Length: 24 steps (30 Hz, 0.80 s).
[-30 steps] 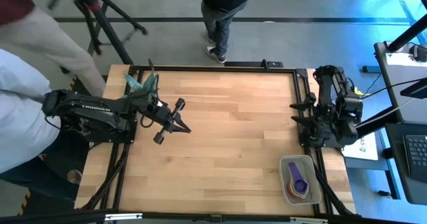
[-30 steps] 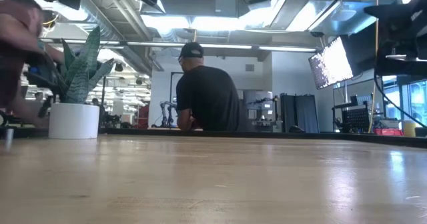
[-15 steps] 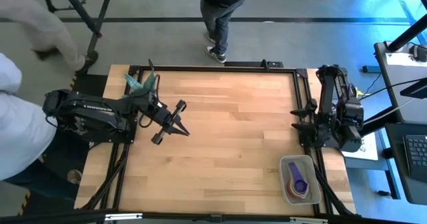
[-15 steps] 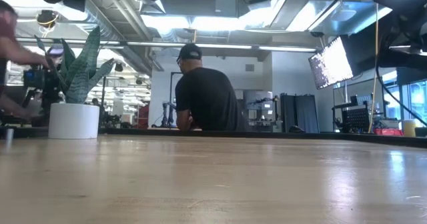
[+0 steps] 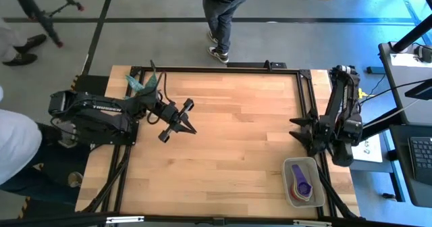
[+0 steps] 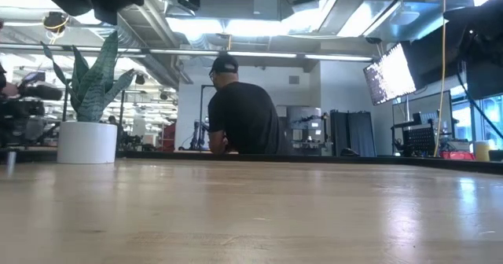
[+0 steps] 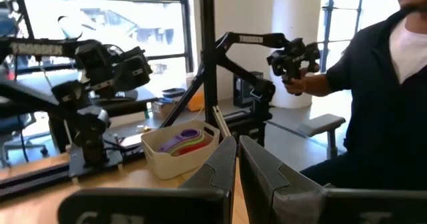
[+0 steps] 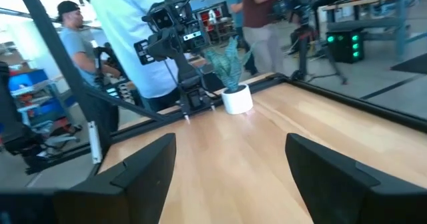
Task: Nest measuring cups in basket
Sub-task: Return to Home Position
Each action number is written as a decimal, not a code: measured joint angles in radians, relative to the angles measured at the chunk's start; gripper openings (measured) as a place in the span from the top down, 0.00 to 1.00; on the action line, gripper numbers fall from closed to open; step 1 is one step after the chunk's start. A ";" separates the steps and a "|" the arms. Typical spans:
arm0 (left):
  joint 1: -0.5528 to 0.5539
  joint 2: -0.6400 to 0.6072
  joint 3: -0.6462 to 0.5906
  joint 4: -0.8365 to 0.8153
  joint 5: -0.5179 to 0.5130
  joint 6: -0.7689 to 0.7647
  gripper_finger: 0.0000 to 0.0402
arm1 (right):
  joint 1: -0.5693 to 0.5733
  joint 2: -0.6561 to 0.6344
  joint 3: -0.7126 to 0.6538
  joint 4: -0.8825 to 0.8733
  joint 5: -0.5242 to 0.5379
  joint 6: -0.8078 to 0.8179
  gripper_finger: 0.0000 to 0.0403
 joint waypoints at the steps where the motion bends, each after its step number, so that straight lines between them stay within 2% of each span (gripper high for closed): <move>1: 0.006 0.002 0.000 -0.001 0.002 -0.007 0.97 | -0.009 0.014 0.000 0.003 0.000 0.000 0.30; 9: 0.064 0.001 0.000 0.010 0.058 -0.013 0.97 | -0.080 0.087 0.000 0.032 0.002 0.001 0.30; 11: 0.077 0.001 0.000 0.010 0.058 -0.022 0.97 | -0.085 0.119 0.000 0.100 0.003 -0.009 0.30; 13: 0.080 0.001 0.000 0.010 0.056 -0.039 0.97 | -0.085 0.169 0.000 0.249 -0.007 -0.101 0.30; 15: 0.075 0.001 0.000 0.017 0.049 -0.045 0.97 | -0.090 0.222 0.000 0.466 -0.063 -0.297 0.30; 17: 0.068 0.001 0.000 0.044 0.048 -0.059 0.97 | -0.129 0.266 0.000 0.741 -0.168 -0.566 0.30; 20: 0.056 0.001 0.000 0.088 0.043 -0.071 0.97 | -0.242 0.320 0.000 1.162 -0.427 -1.027 0.34; 22: 0.044 0.001 0.000 0.090 0.025 -0.070 0.97 | -0.325 0.339 0.000 1.333 -0.608 -1.253 0.37; 24: 0.033 0.001 0.000 0.088 0.024 -0.070 0.97 | -0.408 0.332 0.000 1.365 -0.738 -1.358 0.41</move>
